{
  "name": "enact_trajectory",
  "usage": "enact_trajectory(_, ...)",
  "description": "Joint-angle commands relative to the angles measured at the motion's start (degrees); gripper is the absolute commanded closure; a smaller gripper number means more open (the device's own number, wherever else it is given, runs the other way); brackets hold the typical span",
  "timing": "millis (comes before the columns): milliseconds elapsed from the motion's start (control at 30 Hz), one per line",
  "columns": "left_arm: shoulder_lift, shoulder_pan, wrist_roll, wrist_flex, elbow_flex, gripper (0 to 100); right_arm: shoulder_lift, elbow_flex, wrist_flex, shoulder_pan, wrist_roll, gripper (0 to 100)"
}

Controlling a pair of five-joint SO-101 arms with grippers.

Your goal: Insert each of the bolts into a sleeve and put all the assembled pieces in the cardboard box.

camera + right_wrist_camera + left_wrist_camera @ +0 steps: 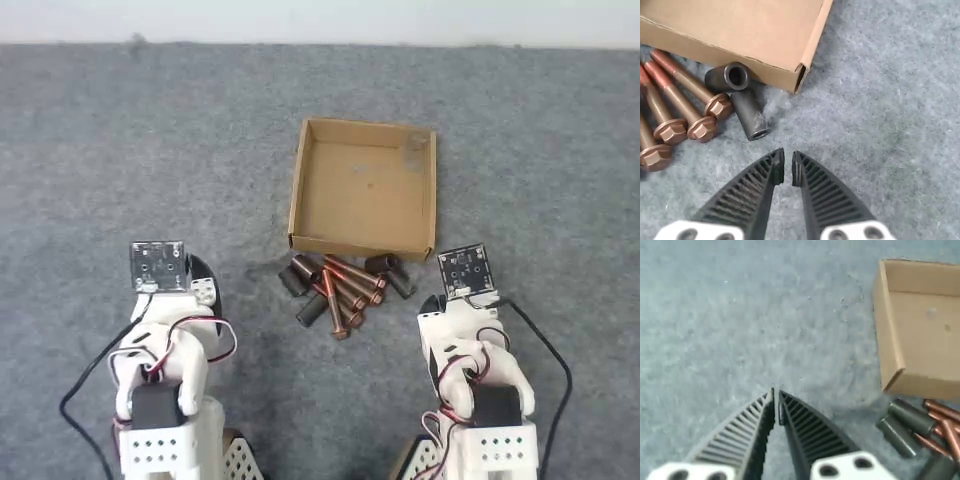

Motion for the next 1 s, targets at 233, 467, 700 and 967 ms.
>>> enact_trajectory(233,0.8,0.1,-0.3,8.0,-17.7,99,-0.8,0.8,0.3,0.6,0.7,98.1)
enact_trajectory(467,1.1,0.1,-0.3,9.2,-21.6,99,-0.8,0.8,0.3,0.6,0.7,98.1)
enact_trajectory(700,18.3,0.4,0.0,13.7,-35.1,99,-0.8,0.8,0.3,0.6,0.7,98.1)
enact_trajectory(967,37.6,0.5,0.1,13.5,-44.4,99,-0.8,0.8,0.3,0.6,0.7,98.1)
